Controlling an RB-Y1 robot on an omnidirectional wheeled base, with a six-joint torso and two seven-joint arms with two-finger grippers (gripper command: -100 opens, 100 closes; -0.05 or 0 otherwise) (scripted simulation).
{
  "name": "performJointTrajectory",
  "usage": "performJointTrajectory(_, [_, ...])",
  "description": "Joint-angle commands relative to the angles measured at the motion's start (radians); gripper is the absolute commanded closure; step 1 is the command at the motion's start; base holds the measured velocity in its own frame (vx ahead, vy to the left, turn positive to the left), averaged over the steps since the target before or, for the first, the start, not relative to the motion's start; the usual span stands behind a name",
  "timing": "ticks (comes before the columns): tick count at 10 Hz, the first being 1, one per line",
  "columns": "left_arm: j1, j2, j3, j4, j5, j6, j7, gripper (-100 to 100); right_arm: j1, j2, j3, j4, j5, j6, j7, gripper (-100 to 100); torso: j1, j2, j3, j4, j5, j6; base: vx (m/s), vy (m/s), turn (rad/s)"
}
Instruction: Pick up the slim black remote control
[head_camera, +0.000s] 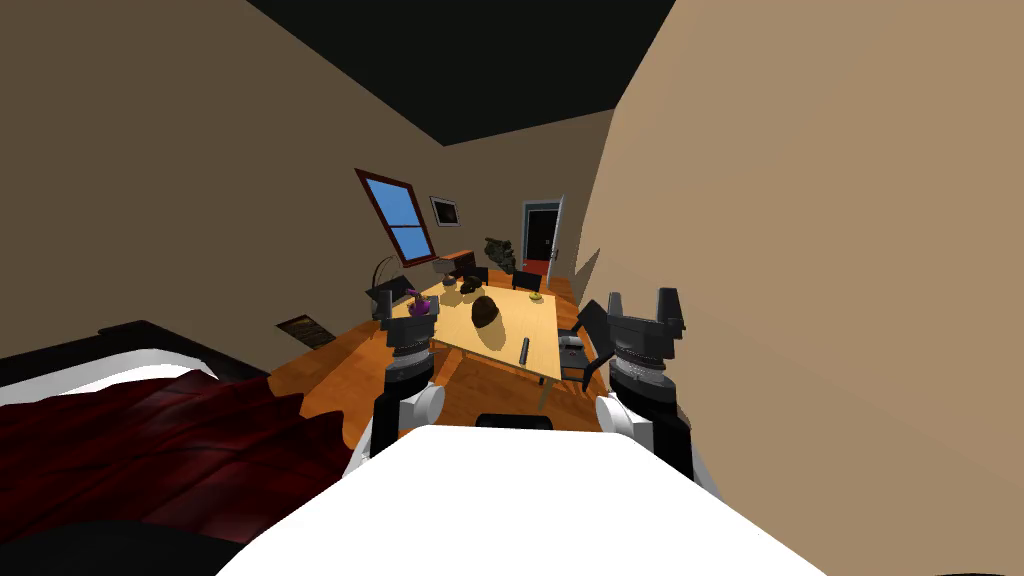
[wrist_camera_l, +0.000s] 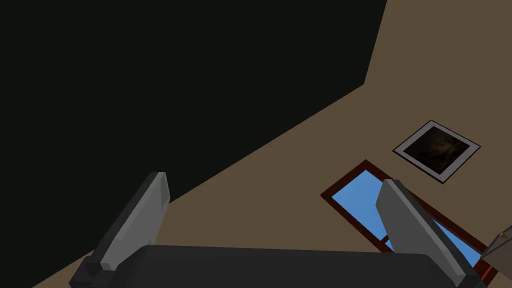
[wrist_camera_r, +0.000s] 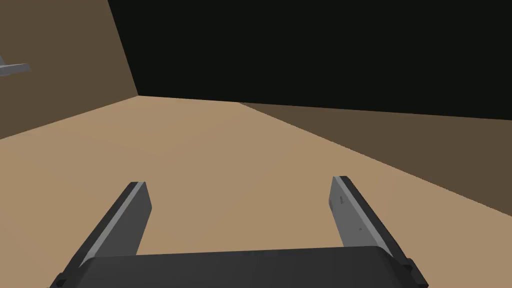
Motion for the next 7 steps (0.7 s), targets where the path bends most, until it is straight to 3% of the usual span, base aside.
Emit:
performJointTrajectory(1, [0.000,0.000,0.000,0.000,0.000,0.000,0.000,0,-0.005,-0.038,0.001,0.008,0.012,-0.003,0.004,-100,0.000,0.000,0.000,0.000,0.000,0.000,-0.009,-0.016,0.099])
performJointTrajectory(4, [0.000,0.000,0.000,0.000,0.000,0.000,0.000,0,-0.025,-0.127,0.003,0.039,0.059,-0.012,0.021,-100,-0.004,0.003,0.002,0.001,-0.001,0.000,-0.048,-0.050,0.165])
performJointTrajectory(7, [0.000,0.000,0.000,0.000,0.000,0.000,0.000,0,-0.055,-0.220,0.008,0.092,0.137,-0.028,0.048,-100,-0.006,0.003,0.002,0.001,-0.001,0.000,-0.065,-0.078,0.302])
